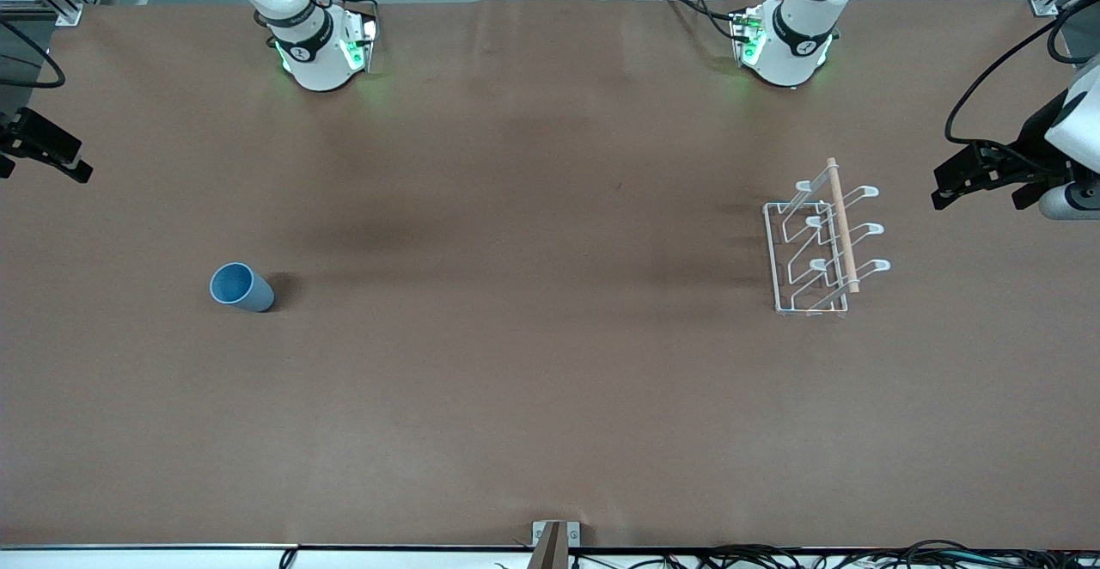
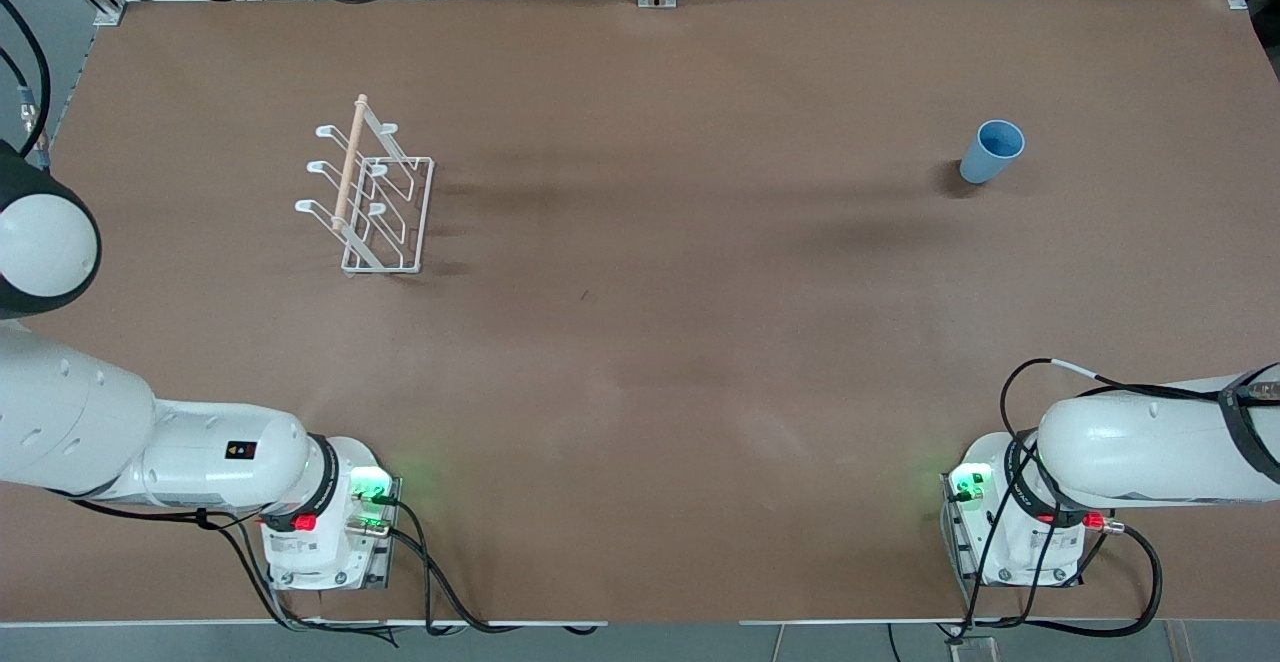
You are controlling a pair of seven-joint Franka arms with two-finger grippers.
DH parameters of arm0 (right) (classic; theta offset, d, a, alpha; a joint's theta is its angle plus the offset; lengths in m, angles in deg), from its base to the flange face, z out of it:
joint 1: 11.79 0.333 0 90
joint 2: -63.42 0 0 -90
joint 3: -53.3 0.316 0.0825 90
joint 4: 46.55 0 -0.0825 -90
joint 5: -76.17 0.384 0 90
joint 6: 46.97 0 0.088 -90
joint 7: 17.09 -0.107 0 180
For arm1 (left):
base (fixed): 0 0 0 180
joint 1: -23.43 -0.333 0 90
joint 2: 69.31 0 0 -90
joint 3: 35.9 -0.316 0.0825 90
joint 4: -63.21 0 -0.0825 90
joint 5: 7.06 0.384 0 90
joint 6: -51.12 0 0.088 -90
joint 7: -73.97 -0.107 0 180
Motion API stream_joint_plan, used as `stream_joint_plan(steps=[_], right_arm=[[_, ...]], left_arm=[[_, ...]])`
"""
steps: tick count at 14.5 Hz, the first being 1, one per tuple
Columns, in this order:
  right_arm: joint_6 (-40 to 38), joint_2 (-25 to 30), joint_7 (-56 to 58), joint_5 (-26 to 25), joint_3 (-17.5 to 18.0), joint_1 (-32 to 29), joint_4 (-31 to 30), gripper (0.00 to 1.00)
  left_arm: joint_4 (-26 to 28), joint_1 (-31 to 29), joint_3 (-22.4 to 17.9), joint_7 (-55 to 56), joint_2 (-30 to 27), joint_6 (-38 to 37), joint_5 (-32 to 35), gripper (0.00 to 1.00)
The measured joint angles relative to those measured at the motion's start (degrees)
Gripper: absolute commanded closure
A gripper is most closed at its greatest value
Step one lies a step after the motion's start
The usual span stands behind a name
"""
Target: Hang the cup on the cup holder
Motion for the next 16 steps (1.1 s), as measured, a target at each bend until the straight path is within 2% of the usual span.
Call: stream_joint_plan(steps=[8, 12, 16], right_arm=[[-0.03, 0.00, 0.00, 0.00, 0.00, 0.00, 0.00, 0.00], [-2.63, -0.12, 0.46, 0.00, 0.00, 0.00, -0.28, 0.00], [-0.68, -1.35, 3.52, -0.06, -0.42, -0.17, -6.42, 0.00]], left_arm=[[-0.05, 0.09, 0.02, -0.01, 0.20, 0.29, 0.00, 0.00], [-0.05, 0.10, 0.03, -0.01, 0.20, 0.29, 0.00, 0.00], [-0.10, 0.09, 0.05, -0.01, 0.18, 0.26, 0.00, 0.00]])
